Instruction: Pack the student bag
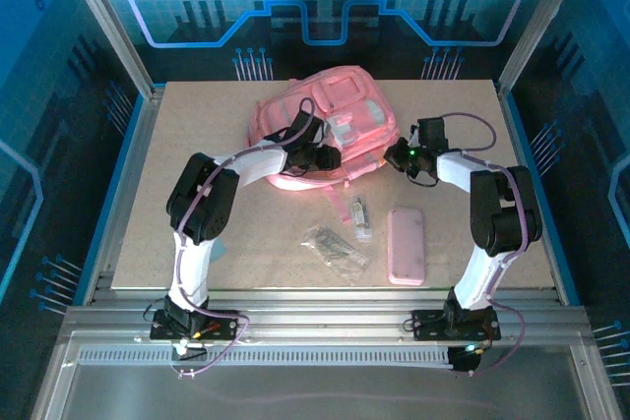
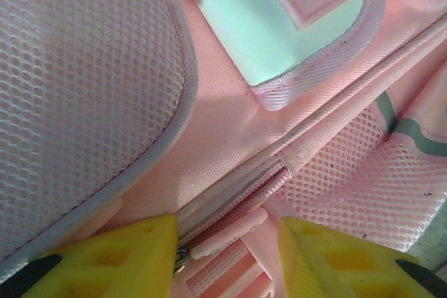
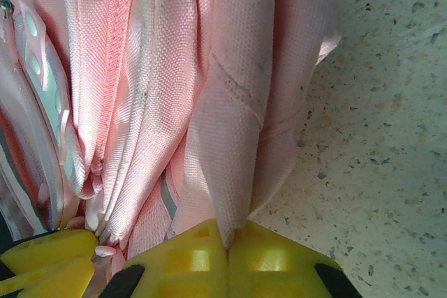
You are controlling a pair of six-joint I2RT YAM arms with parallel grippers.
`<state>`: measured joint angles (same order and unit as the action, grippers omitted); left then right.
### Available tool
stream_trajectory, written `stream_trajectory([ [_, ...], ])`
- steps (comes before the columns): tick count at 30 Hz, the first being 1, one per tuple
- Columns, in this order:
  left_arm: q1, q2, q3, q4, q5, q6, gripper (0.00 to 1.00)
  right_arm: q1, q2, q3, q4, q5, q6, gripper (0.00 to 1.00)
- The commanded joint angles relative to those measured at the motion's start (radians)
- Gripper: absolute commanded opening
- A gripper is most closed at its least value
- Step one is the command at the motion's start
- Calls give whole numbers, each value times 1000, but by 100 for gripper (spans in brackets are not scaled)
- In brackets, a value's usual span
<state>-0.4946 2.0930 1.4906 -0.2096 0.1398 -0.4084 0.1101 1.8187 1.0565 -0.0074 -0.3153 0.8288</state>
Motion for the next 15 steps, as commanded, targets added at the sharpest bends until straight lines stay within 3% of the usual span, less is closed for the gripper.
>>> stream_trajectory([
  [1, -10, 61, 74, -73, -116, 64, 43, 14, 1, 36, 12, -32, -22, 0],
  [8, -74, 136, 228, -227, -242, 255, 42, 11, -1, 39, -2, -34, -33, 0],
  [12, -104, 155, 253, -299, -333, 357, 49, 5, -5, 41, -8, -35, -39, 0],
  [15, -114, 191, 288, -335, -449, 358, 58, 1, -7, 44, -8, -39, -38, 0],
])
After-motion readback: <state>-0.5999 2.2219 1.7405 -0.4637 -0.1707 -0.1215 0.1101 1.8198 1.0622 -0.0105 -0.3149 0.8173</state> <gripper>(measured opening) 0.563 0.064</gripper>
